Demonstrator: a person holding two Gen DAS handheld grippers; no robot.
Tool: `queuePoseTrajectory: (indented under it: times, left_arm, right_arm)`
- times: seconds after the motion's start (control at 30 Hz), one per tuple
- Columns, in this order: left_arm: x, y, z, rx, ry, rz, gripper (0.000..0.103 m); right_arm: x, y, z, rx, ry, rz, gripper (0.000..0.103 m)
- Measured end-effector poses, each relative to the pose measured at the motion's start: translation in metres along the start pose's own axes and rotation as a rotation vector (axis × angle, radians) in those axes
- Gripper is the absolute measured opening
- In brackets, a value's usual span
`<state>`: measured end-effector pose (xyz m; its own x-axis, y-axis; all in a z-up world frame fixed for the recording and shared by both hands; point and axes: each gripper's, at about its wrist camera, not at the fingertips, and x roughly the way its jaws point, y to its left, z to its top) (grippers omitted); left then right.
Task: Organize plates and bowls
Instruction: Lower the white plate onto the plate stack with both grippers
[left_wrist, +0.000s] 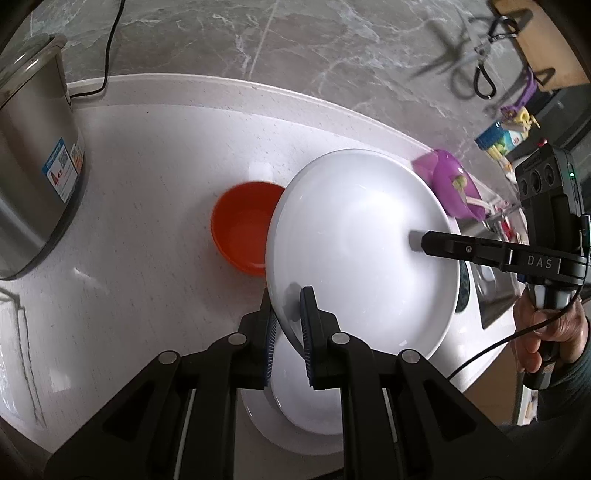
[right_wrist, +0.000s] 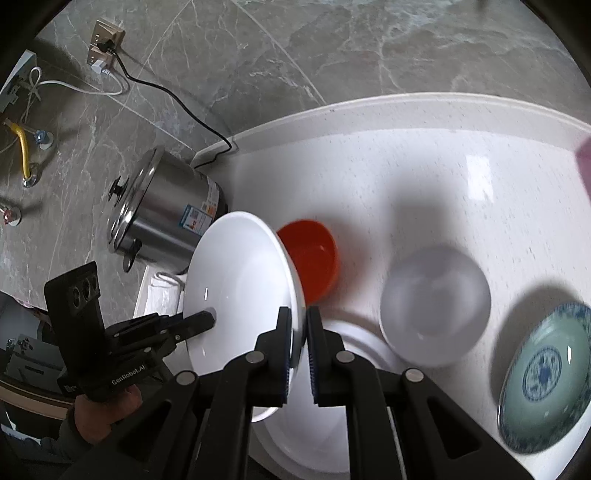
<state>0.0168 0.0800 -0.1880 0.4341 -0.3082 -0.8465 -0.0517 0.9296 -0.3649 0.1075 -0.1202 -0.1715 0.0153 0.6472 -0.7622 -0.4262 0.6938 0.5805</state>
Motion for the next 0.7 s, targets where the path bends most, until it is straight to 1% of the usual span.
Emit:
queuePoseTrajectory:
  times: [0.2, 0.33, 0.53, 0.7]
  left_arm:
    - [0.009, -0.010, -0.027, 0.009, 0.049, -0.026, 0.011]
    - [0.020, -0.018, -0.048, 0.021, 0.096, -0.035, 0.011]
    - [0.043, -0.023, -0.072, 0.047, 0.157, -0.022, 0.011]
    - [0.063, -0.025, -0.087, 0.075, 0.189, -0.013, 0.011]
  right_arm:
    - [-0.006, -0.011, -0.027, 0.029, 0.007, -0.003, 0.010]
    - [-0.007, -0.021, -0.046, 0.055, 0.014, -0.005, 0.010]
    - [0.007, -0.034, -0.079, 0.072, 0.059, -0.049, 0.010]
    - [0.021, -0.051, -0.098, 0.112, 0.086, -0.058, 0.010]
